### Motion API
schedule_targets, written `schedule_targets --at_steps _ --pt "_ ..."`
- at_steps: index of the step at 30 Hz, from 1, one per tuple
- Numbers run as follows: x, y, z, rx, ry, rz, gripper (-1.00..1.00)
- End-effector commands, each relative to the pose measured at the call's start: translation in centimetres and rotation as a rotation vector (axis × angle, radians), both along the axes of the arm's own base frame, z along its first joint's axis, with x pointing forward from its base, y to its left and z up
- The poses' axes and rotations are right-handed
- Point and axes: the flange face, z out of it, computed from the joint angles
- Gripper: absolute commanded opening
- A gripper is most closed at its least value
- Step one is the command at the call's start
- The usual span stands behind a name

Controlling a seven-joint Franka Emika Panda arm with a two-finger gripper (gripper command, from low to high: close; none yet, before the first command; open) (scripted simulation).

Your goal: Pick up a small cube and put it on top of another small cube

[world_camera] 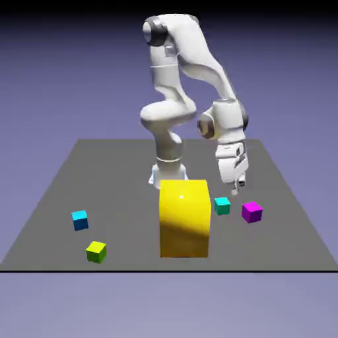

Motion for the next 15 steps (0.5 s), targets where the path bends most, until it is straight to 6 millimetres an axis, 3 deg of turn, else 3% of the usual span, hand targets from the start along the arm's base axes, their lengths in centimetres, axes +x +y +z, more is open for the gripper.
schedule_targets --at_steps 1,9,10,15 --pt "-0.8 1.1 -1.0 -0.024 0.017 0.066 0.00" --pt "-8.2 7.6 -8.3 -0.203 0.139 0.585 0.00" --pt "-8.2 7.6 -8.3 -0.203 0.139 0.585 0.00" --pt "-8.1 7.8 -13.7 -0.204 0.138 0.586 0.00"
